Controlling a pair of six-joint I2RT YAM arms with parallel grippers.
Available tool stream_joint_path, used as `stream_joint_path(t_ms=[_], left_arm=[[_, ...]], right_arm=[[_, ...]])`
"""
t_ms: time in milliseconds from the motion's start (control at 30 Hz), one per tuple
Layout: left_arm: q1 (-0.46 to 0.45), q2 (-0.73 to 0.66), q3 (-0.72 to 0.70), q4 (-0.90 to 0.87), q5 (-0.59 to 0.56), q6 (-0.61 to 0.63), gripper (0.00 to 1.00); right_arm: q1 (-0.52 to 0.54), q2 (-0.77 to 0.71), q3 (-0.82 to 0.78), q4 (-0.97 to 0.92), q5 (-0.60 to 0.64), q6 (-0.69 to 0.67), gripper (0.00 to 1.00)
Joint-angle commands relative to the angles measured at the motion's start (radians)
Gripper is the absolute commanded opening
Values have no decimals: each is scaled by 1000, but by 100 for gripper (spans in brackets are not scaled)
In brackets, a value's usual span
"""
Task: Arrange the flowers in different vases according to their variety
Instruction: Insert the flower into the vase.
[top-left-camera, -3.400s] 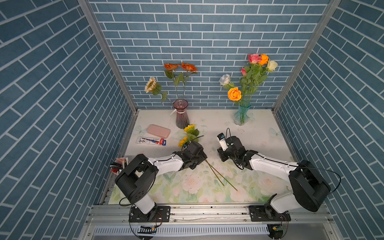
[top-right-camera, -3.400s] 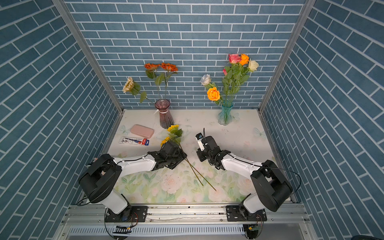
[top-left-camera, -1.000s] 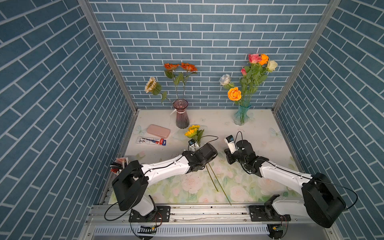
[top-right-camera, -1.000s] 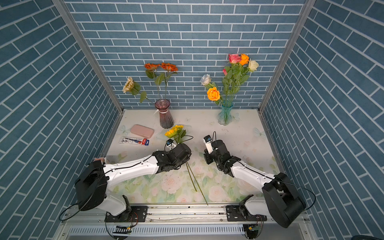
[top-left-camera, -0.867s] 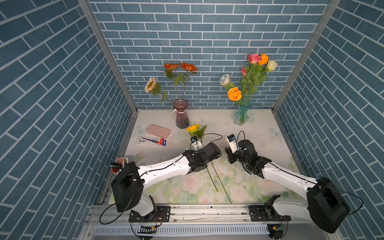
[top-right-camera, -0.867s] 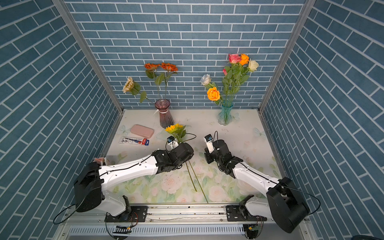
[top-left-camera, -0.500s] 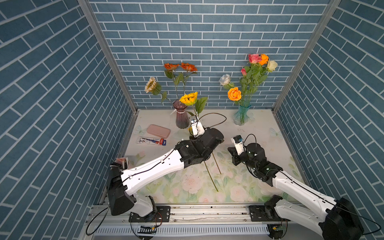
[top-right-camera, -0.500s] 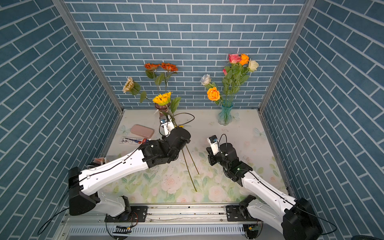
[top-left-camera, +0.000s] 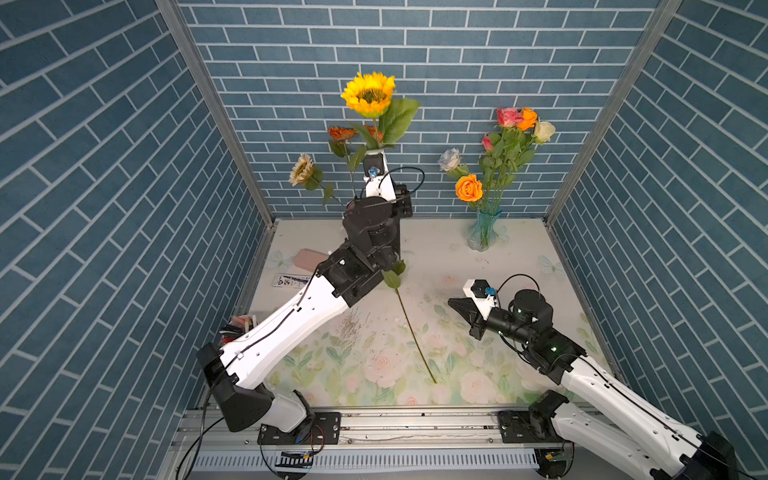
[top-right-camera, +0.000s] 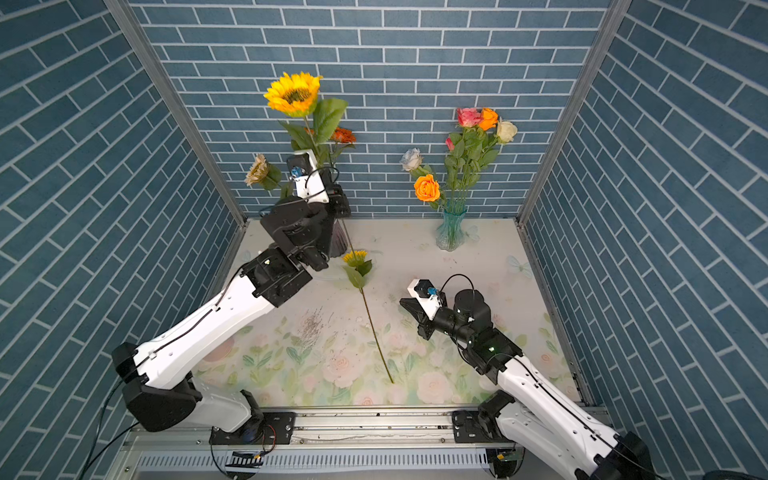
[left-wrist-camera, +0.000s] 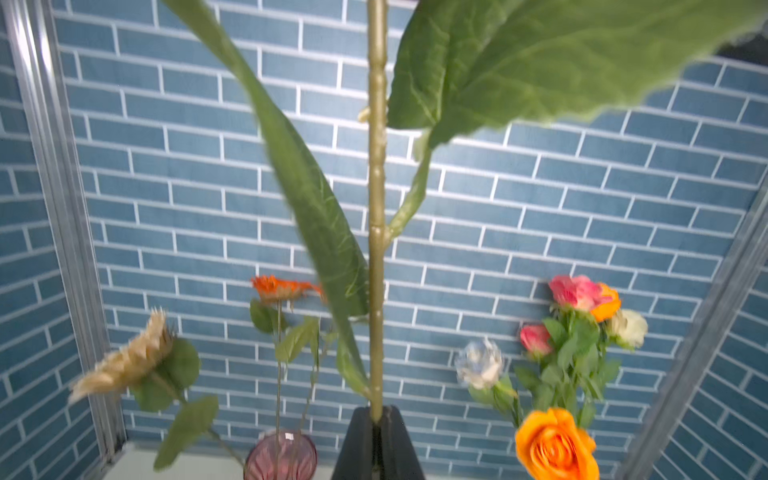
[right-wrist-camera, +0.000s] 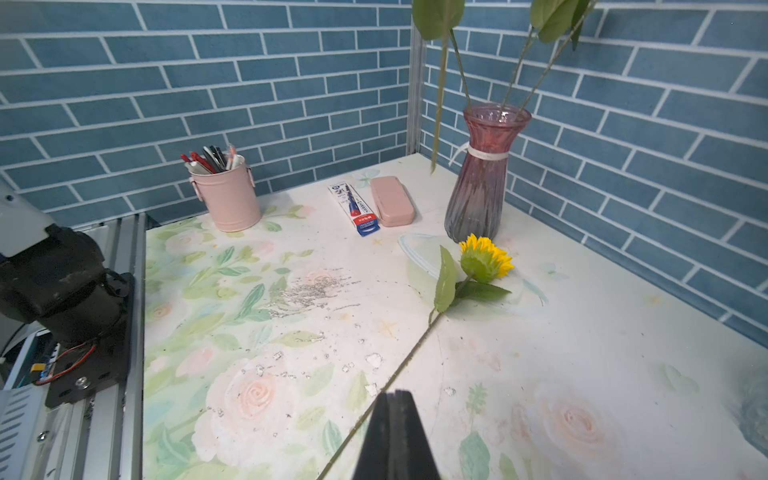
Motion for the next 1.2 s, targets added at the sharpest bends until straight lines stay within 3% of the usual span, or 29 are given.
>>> stream_joint_path(t_ms=[0,233,333,800,1167], left_arm=[[82,60,62,168,143,177,0],[235,259,356,142,232,211,0],[282,326,402,166,266,212,0],[429,467,259,331,295,123,0],[443,465,35,377,294,-36,0]], right_arm=[[-5,-3,66,33,-92,-66,0],[-10,20,131,25,-170,-95,0],[-13,29,156,25,-219,-105,0],[-22,56,229,9,-164,-131,0],[-31,85,218,5,-148,-124,0]])
